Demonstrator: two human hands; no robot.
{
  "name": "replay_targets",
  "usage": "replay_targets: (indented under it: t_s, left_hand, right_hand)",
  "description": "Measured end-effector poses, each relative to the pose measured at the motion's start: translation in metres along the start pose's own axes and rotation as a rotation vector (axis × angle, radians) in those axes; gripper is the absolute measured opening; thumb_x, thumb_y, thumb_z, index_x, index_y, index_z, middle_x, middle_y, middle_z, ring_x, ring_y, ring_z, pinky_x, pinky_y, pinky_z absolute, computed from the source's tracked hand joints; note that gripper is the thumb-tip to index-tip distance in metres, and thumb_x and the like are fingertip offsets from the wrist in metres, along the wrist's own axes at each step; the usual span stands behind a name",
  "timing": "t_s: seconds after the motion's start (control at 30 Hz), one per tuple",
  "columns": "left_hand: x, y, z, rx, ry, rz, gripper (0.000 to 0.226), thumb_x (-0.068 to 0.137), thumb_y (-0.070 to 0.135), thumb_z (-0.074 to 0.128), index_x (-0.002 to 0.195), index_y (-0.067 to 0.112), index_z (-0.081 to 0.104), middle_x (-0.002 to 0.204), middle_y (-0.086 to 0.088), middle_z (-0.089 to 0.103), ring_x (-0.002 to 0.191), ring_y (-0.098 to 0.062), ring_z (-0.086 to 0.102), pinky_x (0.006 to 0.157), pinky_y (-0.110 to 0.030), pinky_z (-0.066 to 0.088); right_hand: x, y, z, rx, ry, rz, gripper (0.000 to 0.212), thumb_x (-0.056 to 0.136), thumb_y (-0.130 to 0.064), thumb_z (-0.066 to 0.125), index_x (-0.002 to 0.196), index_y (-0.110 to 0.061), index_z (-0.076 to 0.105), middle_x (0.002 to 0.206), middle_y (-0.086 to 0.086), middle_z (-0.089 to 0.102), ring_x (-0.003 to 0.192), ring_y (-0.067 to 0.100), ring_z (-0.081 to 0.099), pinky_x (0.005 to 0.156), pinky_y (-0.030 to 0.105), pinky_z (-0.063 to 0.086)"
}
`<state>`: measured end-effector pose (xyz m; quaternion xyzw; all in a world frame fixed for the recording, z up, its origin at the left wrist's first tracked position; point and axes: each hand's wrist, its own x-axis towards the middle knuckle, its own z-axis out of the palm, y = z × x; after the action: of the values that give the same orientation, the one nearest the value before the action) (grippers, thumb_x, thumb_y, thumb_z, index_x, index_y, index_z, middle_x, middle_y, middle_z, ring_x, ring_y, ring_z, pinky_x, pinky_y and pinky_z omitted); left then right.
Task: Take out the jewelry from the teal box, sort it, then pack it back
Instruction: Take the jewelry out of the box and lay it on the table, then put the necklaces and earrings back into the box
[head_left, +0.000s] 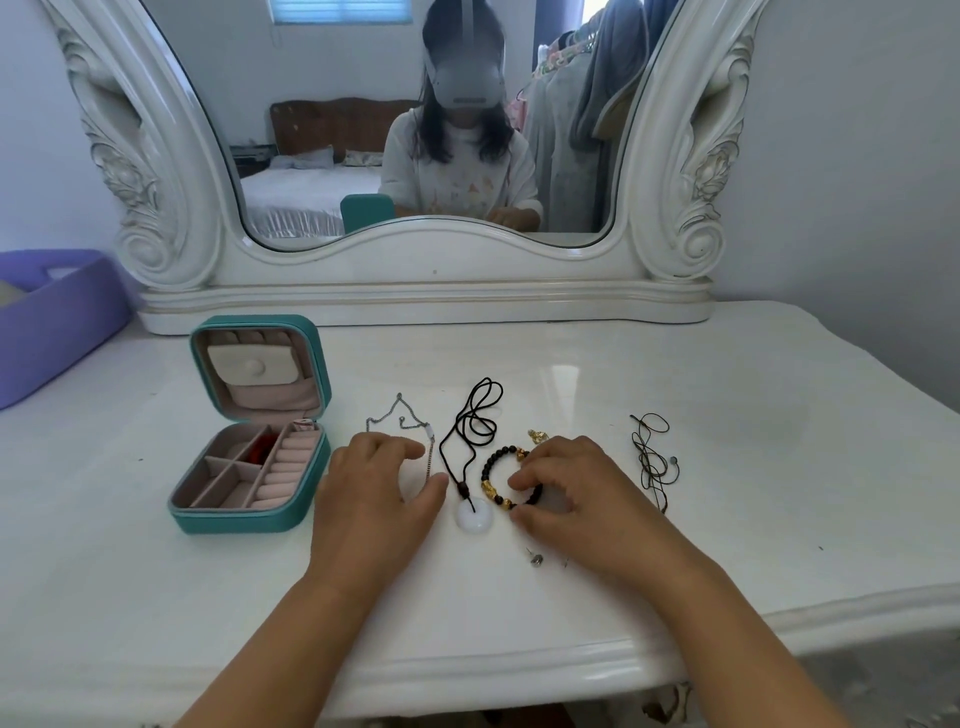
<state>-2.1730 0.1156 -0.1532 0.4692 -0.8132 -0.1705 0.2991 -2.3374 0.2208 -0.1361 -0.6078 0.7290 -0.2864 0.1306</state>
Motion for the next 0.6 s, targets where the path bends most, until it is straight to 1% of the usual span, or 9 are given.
replay_targets:
  t_s: [0.13, 0.23, 0.33, 0.4, 0.43, 0.47, 0.53, 0.57, 0.6]
  left_hand:
    - [-0.002, 0.002, 0.003, -0.071, -0.108, 0.115, 0.024, 0.082, 0.033, 0.061, 0.104, 0.023, 0.062, 0.109, 0.009, 0.055, 0.108, -0.011, 0.045, 0.08, -0.017, 0.031]
    - [-0.001, 0.003, 0.002, -0.135, -0.153, 0.174, 0.035, 0.077, 0.047, 0.052, 0.102, 0.026, 0.064, 0.108, 0.014, 0.054, 0.109, -0.006, 0.045, 0.08, -0.008, 0.03]
    - [-0.002, 0.007, 0.003, -0.031, -0.173, 0.215, 0.061, 0.064, 0.071, 0.046, 0.106, 0.03, 0.062, 0.109, 0.015, 0.052, 0.107, -0.003, 0.043, 0.087, -0.017, 0.032]
    - [-0.004, 0.009, 0.006, 0.075, -0.199, 0.26, 0.071, 0.056, 0.079, 0.04, 0.106, 0.032, 0.061, 0.108, 0.016, 0.05, 0.104, -0.005, 0.042, 0.088, -0.021, 0.031]
    - [-0.004, 0.01, 0.007, 0.08, -0.201, 0.265, 0.069, 0.056, 0.078, 0.041, 0.104, 0.032, 0.061, 0.105, 0.016, 0.051, 0.102, -0.005, 0.042, 0.087, -0.022, 0.032]
    - [-0.004, 0.011, 0.007, 0.055, -0.199, 0.253, 0.06, 0.06, 0.072, 0.045, 0.1, 0.031, 0.062, 0.103, 0.015, 0.052, 0.1, -0.007, 0.043, 0.087, -0.023, 0.035]
    - [-0.003, 0.01, 0.004, -0.006, -0.173, 0.211, 0.029, 0.073, 0.045, 0.058, 0.094, 0.026, 0.065, 0.098, 0.011, 0.056, 0.099, -0.012, 0.046, 0.085, -0.024, 0.039]
    - [-0.003, 0.009, 0.002, -0.017, -0.159, 0.196, 0.016, 0.077, 0.029, 0.06, 0.091, 0.023, 0.066, 0.095, 0.01, 0.056, 0.098, -0.013, 0.047, 0.082, -0.023, 0.039]
    - [-0.002, 0.008, -0.001, -0.015, -0.152, 0.182, 0.014, 0.078, 0.018, 0.058, 0.088, 0.022, 0.065, 0.091, 0.01, 0.056, 0.097, -0.014, 0.049, 0.078, -0.022, 0.039]
  right_hand:
    - [0.002, -0.002, 0.0, -0.067, -0.017, -0.013, 0.026, 0.083, -0.027, 0.061, 0.109, -0.024, 0.065, 0.121, -0.009, 0.055, 0.118, 0.012, 0.039, 0.104, 0.034, 0.03]
    - [0.001, 0.001, -0.004, -0.052, 0.011, -0.011, 0.026, 0.083, -0.022, 0.061, 0.109, -0.024, 0.065, 0.119, -0.011, 0.057, 0.117, 0.011, 0.041, 0.104, 0.034, 0.03]
    - [0.001, 0.001, -0.005, -0.044, 0.021, -0.013, 0.025, 0.082, -0.025, 0.063, 0.106, -0.024, 0.066, 0.115, -0.013, 0.059, 0.114, 0.011, 0.042, 0.102, 0.034, 0.032]
    - [0.003, -0.001, -0.003, -0.075, -0.006, -0.01, 0.024, 0.081, -0.029, 0.064, 0.104, -0.024, 0.067, 0.116, -0.01, 0.059, 0.113, 0.012, 0.041, 0.102, 0.035, 0.032]
    - [0.004, -0.002, -0.001, -0.088, -0.008, -0.012, 0.022, 0.08, -0.031, 0.064, 0.101, -0.024, 0.067, 0.115, -0.009, 0.059, 0.112, 0.013, 0.042, 0.1, 0.036, 0.034]
    - [0.005, -0.003, 0.001, -0.096, 0.003, -0.018, 0.019, 0.08, -0.031, 0.064, 0.097, -0.024, 0.068, 0.112, -0.008, 0.059, 0.109, 0.014, 0.043, 0.098, 0.036, 0.035]
    - [0.007, -0.006, 0.004, -0.121, 0.041, -0.037, 0.013, 0.081, -0.027, 0.061, 0.09, -0.022, 0.068, 0.103, -0.007, 0.061, 0.103, 0.015, 0.044, 0.092, 0.034, 0.038]
    - [0.008, -0.007, 0.006, -0.143, 0.058, -0.048, 0.011, 0.081, -0.025, 0.058, 0.087, -0.021, 0.067, 0.099, -0.007, 0.061, 0.1, 0.015, 0.044, 0.089, 0.032, 0.038]
    - [0.01, -0.008, 0.007, -0.172, 0.072, -0.058, 0.011, 0.081, -0.023, 0.056, 0.085, -0.02, 0.066, 0.095, -0.007, 0.06, 0.097, 0.015, 0.044, 0.086, 0.03, 0.038]
